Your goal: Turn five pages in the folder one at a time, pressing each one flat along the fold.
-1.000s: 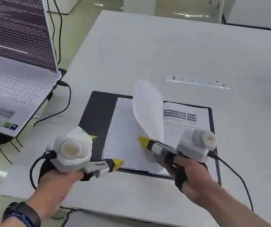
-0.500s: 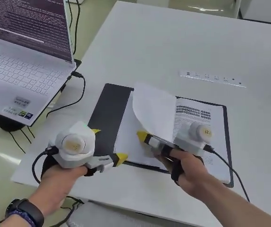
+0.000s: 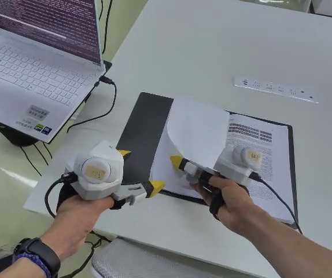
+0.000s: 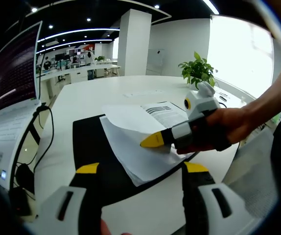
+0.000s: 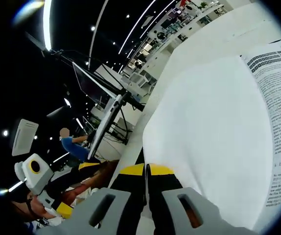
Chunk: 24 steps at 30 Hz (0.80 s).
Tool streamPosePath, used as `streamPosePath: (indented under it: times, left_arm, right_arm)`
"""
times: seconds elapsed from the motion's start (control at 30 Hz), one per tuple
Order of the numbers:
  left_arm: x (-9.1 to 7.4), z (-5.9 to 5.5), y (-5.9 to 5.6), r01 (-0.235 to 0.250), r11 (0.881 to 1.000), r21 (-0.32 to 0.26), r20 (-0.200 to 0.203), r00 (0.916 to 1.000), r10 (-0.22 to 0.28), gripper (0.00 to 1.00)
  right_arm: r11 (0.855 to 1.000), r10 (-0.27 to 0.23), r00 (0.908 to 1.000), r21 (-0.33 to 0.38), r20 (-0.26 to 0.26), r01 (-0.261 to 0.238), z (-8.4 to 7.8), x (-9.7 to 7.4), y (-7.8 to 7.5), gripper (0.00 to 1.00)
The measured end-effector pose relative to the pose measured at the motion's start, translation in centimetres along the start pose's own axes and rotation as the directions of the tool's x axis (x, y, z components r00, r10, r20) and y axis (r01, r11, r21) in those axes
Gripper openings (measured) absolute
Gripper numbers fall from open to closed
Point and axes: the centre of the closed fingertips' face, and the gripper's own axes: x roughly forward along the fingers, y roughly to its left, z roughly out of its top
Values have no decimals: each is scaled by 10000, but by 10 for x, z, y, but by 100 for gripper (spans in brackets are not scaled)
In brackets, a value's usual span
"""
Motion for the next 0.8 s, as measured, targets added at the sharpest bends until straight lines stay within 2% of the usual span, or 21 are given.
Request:
streamPosePath:
  times: [0.3,0.4,0.67,0.8]
  left_arm:
    - [-3,-7,10,-131,9994,-331,38,9999,132,66]
    - [-4,-9,12,-171,9990,-409,63,9998,173,66]
    - [-5,-15,17,-238,9984,-507,9,9997,239,64]
    - [-7,-17,20,-295,9977,-607,6,9996,295,65]
  right_arm:
    - [9987,-391,9990,324,-203,397,-12,15,-16,0]
    - [9980,-495,9983,388,-300,507,-12,16,-17,0]
    - [9962,-785,9955,333,-528,803,-20,25,-31,1]
    - [9954,-843,9942,391,-667,870,-24,28,-35,4]
